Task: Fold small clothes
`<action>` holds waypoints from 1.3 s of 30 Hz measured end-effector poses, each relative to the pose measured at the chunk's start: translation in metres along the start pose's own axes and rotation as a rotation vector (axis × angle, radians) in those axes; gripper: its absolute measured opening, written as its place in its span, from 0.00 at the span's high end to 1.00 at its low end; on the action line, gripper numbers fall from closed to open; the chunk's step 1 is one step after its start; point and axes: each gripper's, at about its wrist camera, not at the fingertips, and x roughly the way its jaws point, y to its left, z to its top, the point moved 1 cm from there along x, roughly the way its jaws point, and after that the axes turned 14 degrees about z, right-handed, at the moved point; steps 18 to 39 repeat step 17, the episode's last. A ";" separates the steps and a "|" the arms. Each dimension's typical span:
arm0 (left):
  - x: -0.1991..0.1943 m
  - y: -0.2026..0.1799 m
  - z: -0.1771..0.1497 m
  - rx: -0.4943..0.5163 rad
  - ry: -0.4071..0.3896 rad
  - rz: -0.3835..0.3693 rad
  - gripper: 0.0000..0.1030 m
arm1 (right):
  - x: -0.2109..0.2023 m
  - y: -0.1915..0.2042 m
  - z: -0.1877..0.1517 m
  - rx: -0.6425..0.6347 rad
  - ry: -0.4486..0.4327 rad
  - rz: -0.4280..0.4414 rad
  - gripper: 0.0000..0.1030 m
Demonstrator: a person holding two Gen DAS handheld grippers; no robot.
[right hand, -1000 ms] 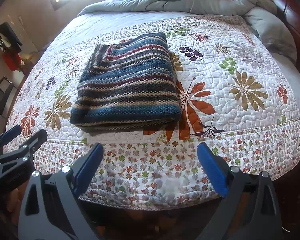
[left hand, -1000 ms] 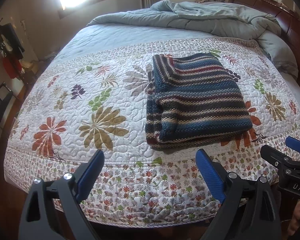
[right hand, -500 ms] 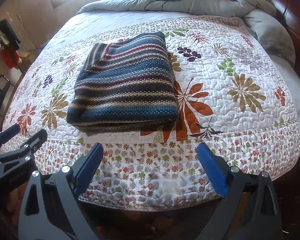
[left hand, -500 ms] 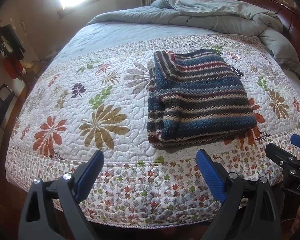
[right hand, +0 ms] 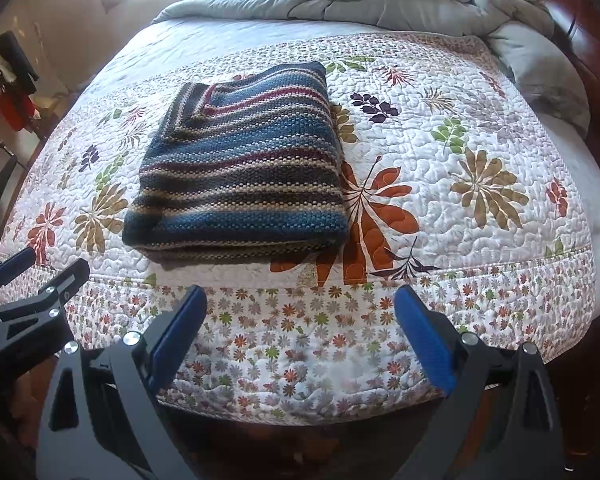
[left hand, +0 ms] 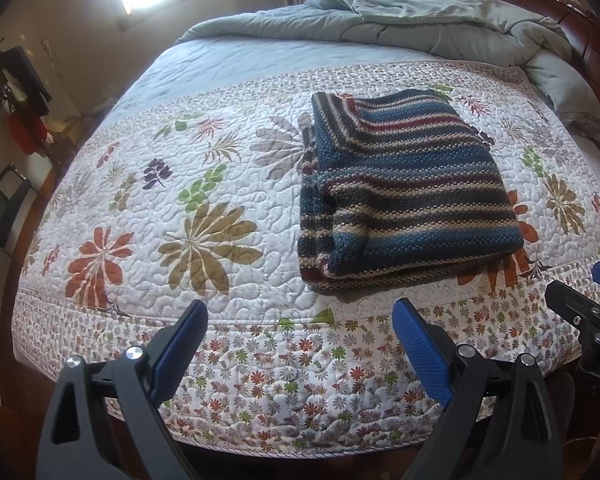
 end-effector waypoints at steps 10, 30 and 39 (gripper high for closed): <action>0.003 -0.001 0.000 0.006 0.004 -0.006 0.09 | 0.005 -0.002 -0.001 0.000 0.012 0.004 0.08; 0.004 0.000 0.000 0.007 0.010 -0.010 0.09 | 0.006 -0.002 -0.001 -0.001 0.017 0.006 0.08; 0.004 0.000 0.000 0.007 0.010 -0.010 0.09 | 0.006 -0.002 -0.001 -0.001 0.017 0.006 0.08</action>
